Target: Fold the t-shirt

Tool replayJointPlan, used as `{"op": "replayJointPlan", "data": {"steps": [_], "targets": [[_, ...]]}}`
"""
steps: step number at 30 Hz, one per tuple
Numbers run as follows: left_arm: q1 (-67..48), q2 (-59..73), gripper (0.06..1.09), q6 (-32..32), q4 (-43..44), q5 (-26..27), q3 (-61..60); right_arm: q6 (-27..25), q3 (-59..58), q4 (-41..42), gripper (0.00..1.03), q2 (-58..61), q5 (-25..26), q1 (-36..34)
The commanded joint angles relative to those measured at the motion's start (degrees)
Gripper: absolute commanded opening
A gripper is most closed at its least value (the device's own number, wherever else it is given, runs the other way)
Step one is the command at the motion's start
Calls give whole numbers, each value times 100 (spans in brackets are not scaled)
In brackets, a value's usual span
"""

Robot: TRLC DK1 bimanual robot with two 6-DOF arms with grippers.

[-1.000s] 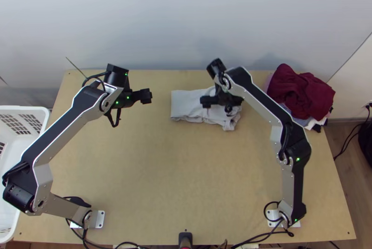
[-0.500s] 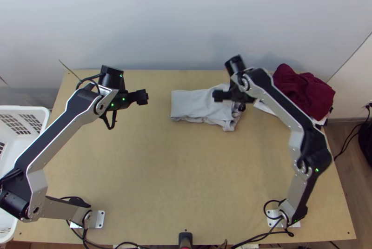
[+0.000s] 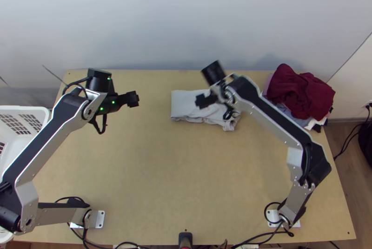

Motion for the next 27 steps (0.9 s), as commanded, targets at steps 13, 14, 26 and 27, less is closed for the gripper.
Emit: {"op": "replayJointPlan", "data": {"steps": [13, 14, 26, 27], "targets": [[192, -237, 105, 13, -87, -26, -188, -1878, -1239, 802, 99, 581, 764, 1272], [192, -237, 105, 13, -96, -35, -188, -1904, -1230, 802, 99, 642, 756, 1272], [253, -210, 105, 65, -131, -35, -197, -2194, -1247, 1452, 99, 1240, 747, 841], [253, -202, 105, 65, -131, -35, -197, -2203, -1221, 1478, 99, 1258, 756, 779]]}}
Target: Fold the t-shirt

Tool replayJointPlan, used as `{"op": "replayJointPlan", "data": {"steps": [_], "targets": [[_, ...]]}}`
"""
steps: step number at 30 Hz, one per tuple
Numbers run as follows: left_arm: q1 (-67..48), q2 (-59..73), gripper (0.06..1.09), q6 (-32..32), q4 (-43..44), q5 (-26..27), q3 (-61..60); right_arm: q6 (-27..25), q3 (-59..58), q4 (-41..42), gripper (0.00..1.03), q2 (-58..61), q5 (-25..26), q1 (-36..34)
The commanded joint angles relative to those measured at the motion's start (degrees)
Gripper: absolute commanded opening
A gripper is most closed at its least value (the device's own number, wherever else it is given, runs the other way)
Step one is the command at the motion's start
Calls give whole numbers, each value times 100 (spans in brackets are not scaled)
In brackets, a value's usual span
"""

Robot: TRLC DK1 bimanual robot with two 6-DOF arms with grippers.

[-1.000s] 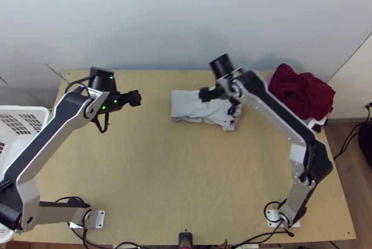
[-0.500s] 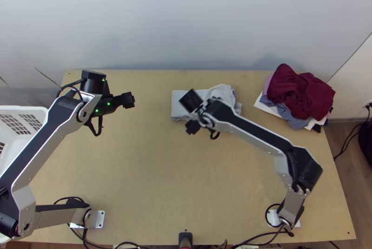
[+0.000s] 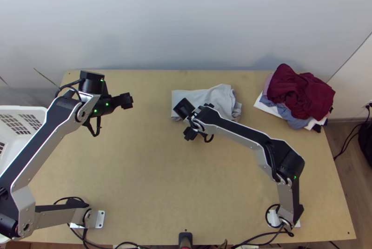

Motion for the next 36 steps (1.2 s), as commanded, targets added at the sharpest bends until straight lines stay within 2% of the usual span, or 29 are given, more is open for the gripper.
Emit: {"op": "replayJointPlan", "data": {"steps": [1, 10, 13, 16, 17, 18, 19, 21, 24, 31, 36], "targets": [[22, 41, 105, 4, 2, 7, 11, -127, 84, 296, 99, 311, 6, -303], [-5, 76, 105, -22, 20, 16, 2, -144, 655, 375, 99, 742, 190, -690], [4, 67, 105, -22, 20, 16, 19, -153, 770, 375, 95, 883, 208, -698], [22, 41, 104, -13, 11, 7, 2, -153, 875, 375, 77, 1050, 217, -698], [30, 32, 104, -13, 2, 7, 2, -153, 919, 375, 60, 1094, 217, -707], [39, 24, 105, -5, 2, 7, 2, -162, 954, 419, 36, 1120, 217, -716], [39, 15, 105, -5, 2, 7, -7, -364, 963, 542, 18, 1120, 164, -716], [66, 6, 105, -5, 2, 7, -16, -610, 998, 569, 3, 1164, 120, -725], [66, 6, 105, -5, 2, 7, -16, -496, 910, 507, 3, 1076, 120, -716], [-5, 50, 104, -49, 55, 16, 46, 251, 1394, 463, 3, 259, 129, -795], [-110, 67, 105, -110, 73, 16, 116, 849, 2633, -521, 3, 83, 129, -971]]}}
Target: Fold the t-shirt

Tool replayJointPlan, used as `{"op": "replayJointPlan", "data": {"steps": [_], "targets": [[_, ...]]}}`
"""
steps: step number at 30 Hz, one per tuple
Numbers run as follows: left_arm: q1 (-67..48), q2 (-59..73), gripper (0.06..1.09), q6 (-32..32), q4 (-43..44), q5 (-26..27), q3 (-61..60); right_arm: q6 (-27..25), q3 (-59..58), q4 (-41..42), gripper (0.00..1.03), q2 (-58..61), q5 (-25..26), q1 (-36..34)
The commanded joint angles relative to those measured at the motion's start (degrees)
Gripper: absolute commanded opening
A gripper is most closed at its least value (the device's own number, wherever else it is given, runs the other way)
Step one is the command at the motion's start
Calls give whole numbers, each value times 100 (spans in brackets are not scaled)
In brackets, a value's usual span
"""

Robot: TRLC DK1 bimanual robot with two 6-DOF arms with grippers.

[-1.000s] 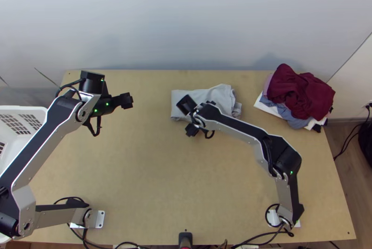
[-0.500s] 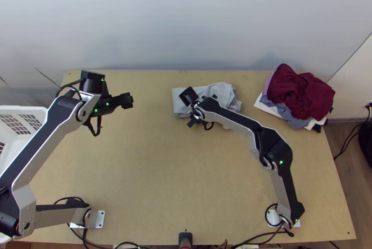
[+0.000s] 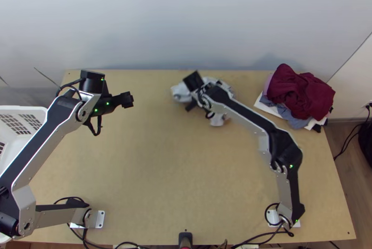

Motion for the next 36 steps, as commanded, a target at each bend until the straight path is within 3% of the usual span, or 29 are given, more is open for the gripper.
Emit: {"op": "replayJointPlan", "data": {"steps": [1, 11, 19, 24, 31, 36], "targets": [[-104, 24, 104, -51, 24, -2, 92, 751, 1347, -988, 3, -348, 17, -204], [-95, -257, 104, -42, -19, -2, -4, 1929, 2278, -2183, 3, -998, 9, -960], [-104, -442, 104, -51, -28, -2, -215, 2061, 2322, -2456, 3, -2132, 0, -2471], [-148, -451, 104, -42, -28, -2, -303, 1762, 2375, -2570, 3, -2615, -220, -3807], [-183, -451, 104, -25, -28, -2, -330, 1155, 2278, -2552, 3, -2756, -1283, -5925], [-183, -468, 104, 10, -37, -11, -409, 593, 1988, -2376, 3, -2387, -1758, -6760]]}}
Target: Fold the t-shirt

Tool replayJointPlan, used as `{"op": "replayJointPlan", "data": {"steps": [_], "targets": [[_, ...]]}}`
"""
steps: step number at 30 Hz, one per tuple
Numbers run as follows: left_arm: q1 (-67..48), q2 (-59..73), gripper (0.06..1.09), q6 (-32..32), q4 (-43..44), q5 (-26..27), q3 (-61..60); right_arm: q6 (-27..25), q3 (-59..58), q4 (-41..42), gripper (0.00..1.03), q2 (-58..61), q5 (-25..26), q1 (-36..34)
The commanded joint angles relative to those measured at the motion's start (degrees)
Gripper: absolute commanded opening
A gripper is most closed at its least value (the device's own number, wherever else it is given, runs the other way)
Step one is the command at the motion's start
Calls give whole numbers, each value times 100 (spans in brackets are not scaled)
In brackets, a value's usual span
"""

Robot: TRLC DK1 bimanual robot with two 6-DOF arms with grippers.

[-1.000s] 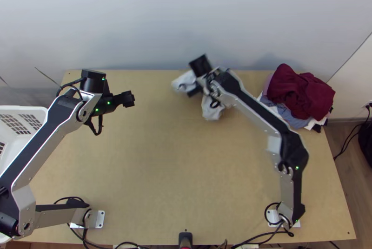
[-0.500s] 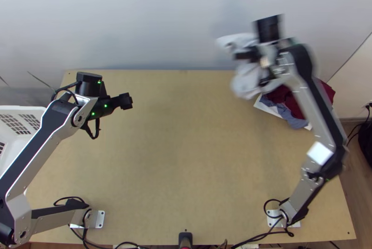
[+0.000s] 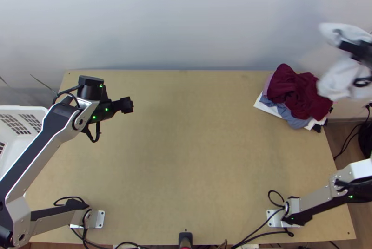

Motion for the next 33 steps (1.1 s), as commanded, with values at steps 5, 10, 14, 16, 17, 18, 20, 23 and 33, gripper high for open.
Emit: {"op": "replayJointPlan", "data": {"steps": [5, 10, 14, 16, 17, 18, 20, 23, 33], "targets": [[67, -31, 104, 85, 2, -9, -129, -842, -841, 743, 3, 610, -687, -1274], [330, -119, 104, 199, 2, -9, -244, -684, -911, 1139, 3, 1269, -678, -764], [533, -172, 104, 252, 2, 0, -349, -236, -375, 1174, 3, 1743, -626, -140], [612, -207, 104, 269, 2, 0, -375, -139, -296, 1139, 3, 1849, -503, 238], [656, -216, 104, 296, 2, 0, -384, -113, -305, 1104, 3, 1875, -476, 378], [708, -233, 104, 305, 2, 0, -402, -60, -340, 1051, 3, 1884, -459, 501], [805, -269, 104, 322, 2, 0, -437, 63, -454, 972, 3, 1867, -459, 633], [919, -313, 104, 357, 2, 18, -534, 169, -841, 884, 3, 1691, -459, 695], [744, -242, 104, 261, 73, 44, -490, 151, -2862, 1104, 3, 548, -476, 818]]}}
